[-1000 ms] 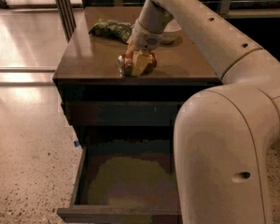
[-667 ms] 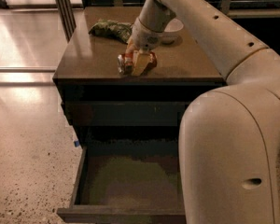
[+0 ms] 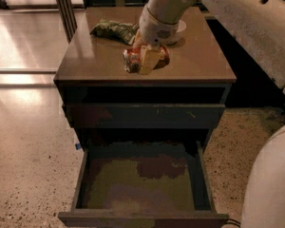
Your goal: Place coke can into middle drawer
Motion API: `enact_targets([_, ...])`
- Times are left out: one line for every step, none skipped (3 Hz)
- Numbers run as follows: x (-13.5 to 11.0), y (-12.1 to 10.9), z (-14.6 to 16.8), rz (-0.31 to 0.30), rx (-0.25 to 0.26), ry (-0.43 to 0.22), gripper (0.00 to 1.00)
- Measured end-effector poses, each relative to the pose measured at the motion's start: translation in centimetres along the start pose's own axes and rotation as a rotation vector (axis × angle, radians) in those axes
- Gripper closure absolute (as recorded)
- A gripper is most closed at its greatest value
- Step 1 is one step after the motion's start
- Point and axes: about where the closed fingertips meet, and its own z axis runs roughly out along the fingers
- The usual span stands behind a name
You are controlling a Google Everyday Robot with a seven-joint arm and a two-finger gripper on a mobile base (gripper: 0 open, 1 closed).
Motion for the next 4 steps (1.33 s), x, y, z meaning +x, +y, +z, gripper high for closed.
enact_targets([-1.4,4.0,-2.6,0.064,0.06,0.021,1.0])
enact_targets([-0.4,8.5,2.0,0.112,0.065,0.103,1.0])
enact_targets([-0.4,8.5,2.0,0.112,0.065,0.103,1.0])
enact_targets([0.4,10.0,3.7,0.115,0.055,0.11,1.0])
